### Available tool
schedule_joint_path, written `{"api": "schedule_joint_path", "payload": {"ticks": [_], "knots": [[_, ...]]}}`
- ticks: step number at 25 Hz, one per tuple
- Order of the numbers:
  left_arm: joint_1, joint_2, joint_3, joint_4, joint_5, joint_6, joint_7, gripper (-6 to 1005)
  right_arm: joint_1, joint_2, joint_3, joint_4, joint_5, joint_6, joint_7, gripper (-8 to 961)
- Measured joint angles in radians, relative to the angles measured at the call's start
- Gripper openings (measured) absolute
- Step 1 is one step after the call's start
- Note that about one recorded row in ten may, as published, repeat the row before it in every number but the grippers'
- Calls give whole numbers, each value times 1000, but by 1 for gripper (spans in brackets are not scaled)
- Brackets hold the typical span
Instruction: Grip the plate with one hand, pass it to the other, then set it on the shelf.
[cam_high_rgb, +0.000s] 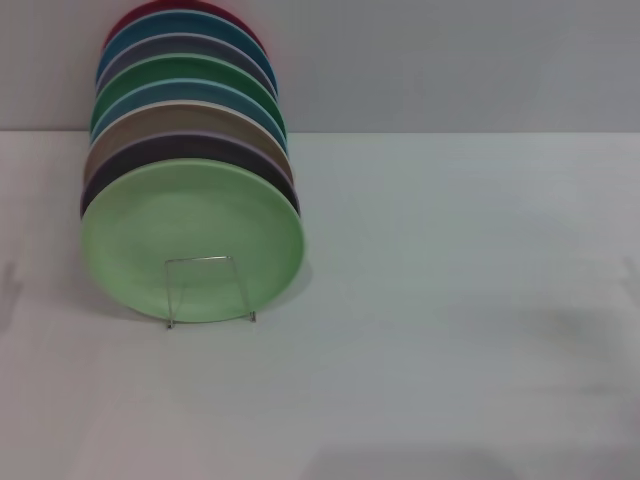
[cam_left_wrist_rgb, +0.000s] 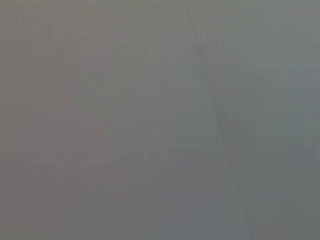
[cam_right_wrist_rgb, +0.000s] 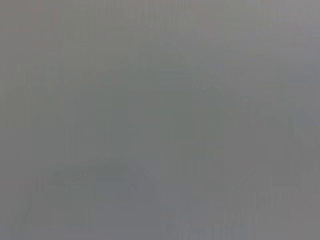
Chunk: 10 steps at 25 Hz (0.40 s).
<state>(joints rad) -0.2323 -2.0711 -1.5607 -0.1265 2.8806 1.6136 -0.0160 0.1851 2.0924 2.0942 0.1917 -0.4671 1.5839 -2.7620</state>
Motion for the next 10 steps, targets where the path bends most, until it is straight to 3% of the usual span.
{"api": "schedule_joint_path", "payload": {"ticks": [10], "knots": [[6, -7, 23, 12, 5, -7, -1, 785, 2, 0, -4, -12, 2, -15, 0, 795]]}}
